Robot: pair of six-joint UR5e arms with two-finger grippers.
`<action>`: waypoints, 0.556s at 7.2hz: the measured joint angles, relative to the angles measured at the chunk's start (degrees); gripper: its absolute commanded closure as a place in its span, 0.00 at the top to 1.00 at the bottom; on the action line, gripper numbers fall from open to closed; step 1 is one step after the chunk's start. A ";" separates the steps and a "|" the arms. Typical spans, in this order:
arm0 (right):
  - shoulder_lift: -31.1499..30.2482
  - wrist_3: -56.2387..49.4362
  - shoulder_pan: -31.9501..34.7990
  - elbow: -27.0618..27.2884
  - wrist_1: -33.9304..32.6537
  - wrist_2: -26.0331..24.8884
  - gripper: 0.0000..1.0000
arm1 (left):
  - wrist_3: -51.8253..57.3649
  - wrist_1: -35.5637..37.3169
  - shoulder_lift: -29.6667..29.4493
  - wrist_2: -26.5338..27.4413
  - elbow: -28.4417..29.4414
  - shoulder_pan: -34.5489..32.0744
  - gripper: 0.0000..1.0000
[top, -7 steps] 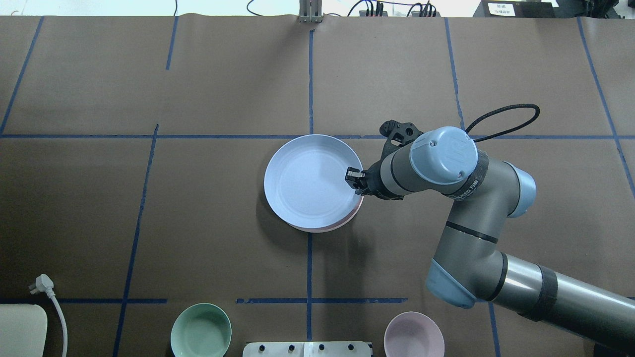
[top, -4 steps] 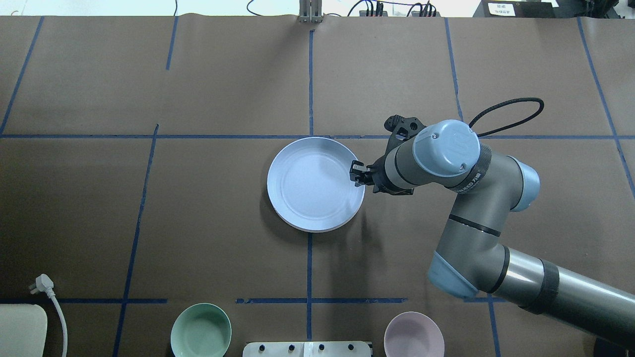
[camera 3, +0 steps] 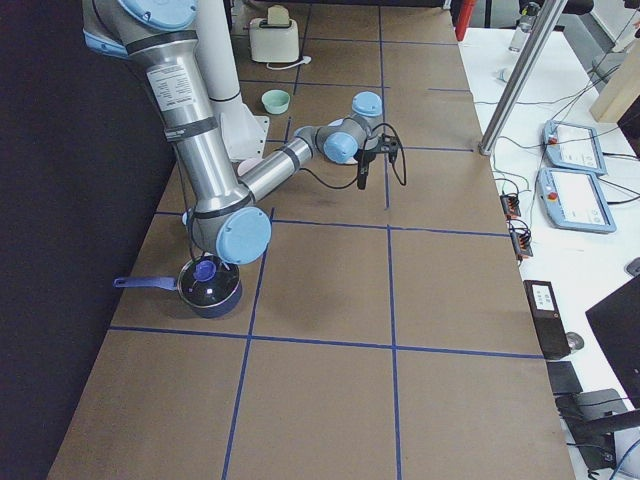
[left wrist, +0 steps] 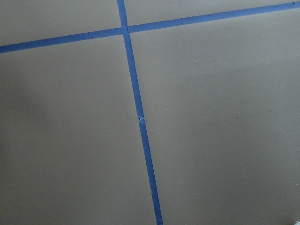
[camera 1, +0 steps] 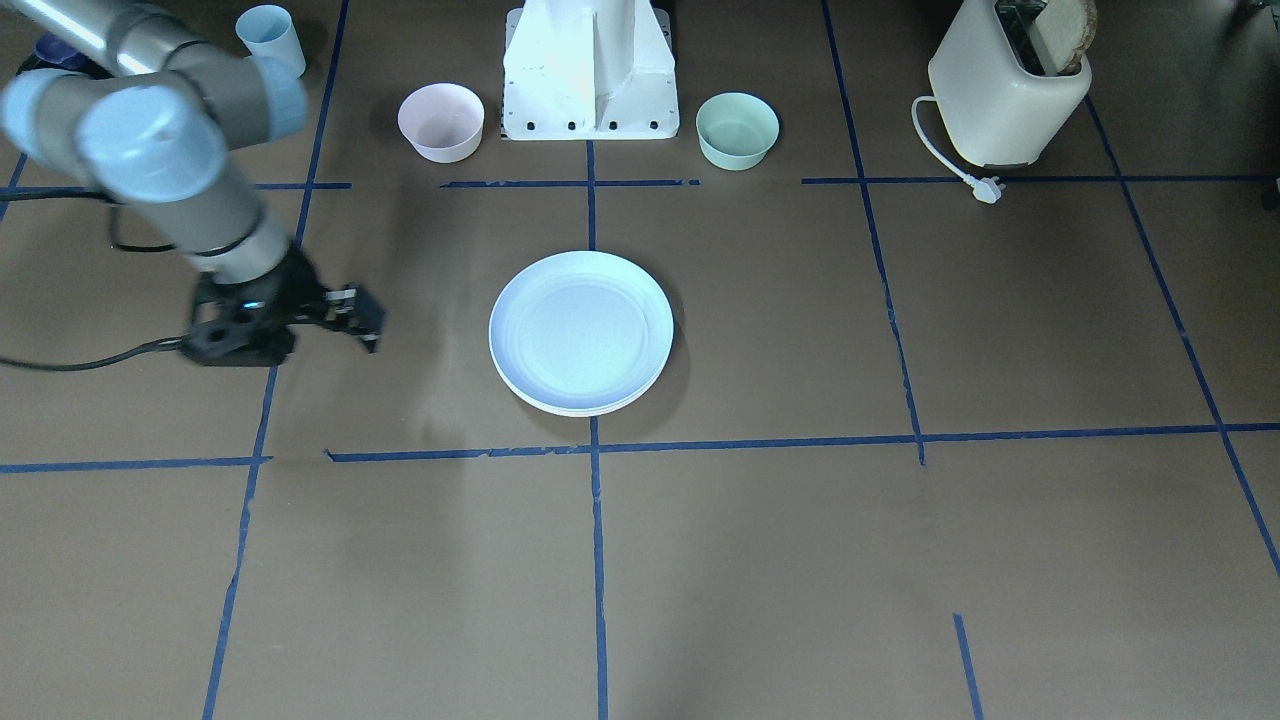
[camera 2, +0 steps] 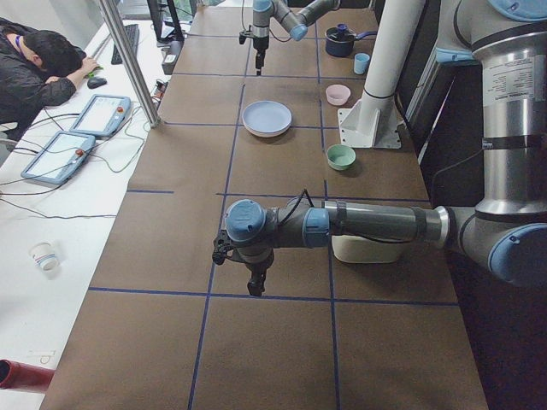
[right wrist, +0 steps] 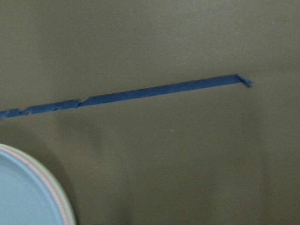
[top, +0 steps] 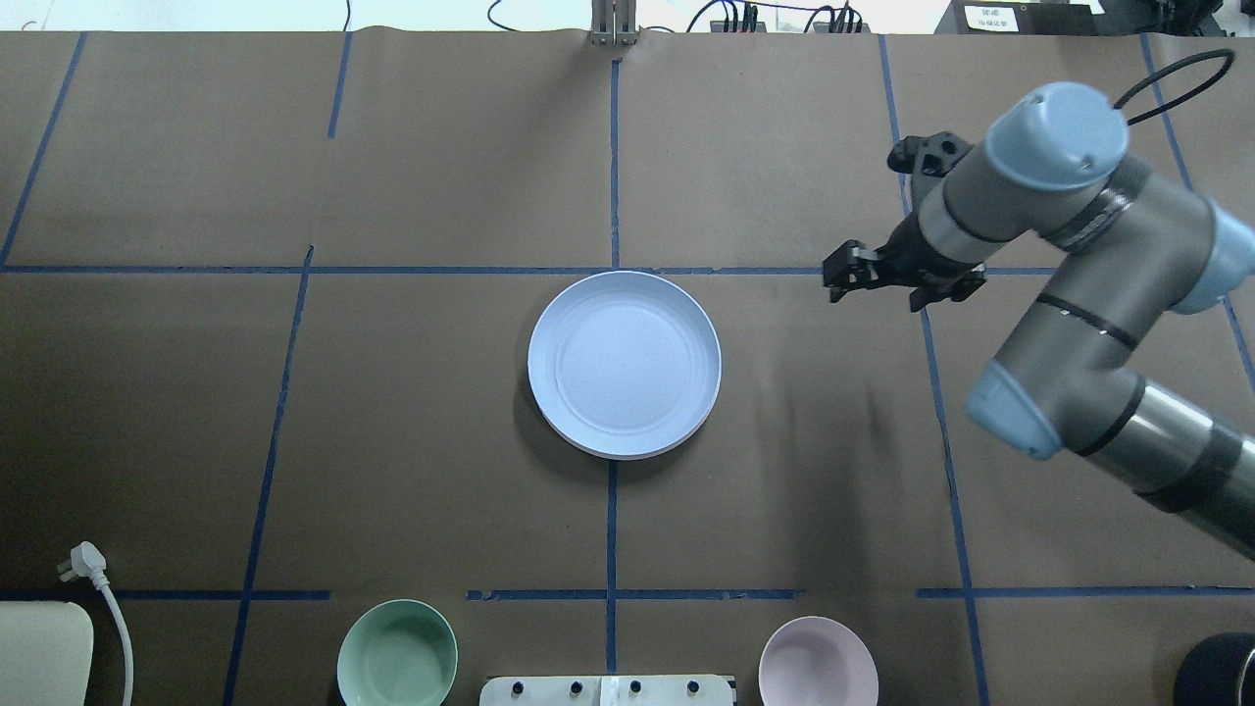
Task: Stack three plates with pink and blue
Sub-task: 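Withdraw the open right gripper away from the plate stack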
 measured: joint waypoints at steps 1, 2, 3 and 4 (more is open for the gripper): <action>-4.53 -10.76 6.93 0.00 -0.36 4.10 1.00 | 0.05 -0.03 -0.01 0.57 0.07 0.01 1.00; -9.46 -22.59 13.96 -0.20 -0.56 6.90 1.00 | 0.09 -0.25 0.13 1.44 0.11 0.02 1.00; -13.84 -33.81 20.54 -0.29 -1.59 8.43 1.00 | 0.08 -0.39 0.43 2.07 0.26 -0.04 1.00; -17.52 -44.77 26.74 -0.26 -4.05 9.20 1.00 | 0.06 -0.38 0.70 2.51 0.31 -0.17 1.00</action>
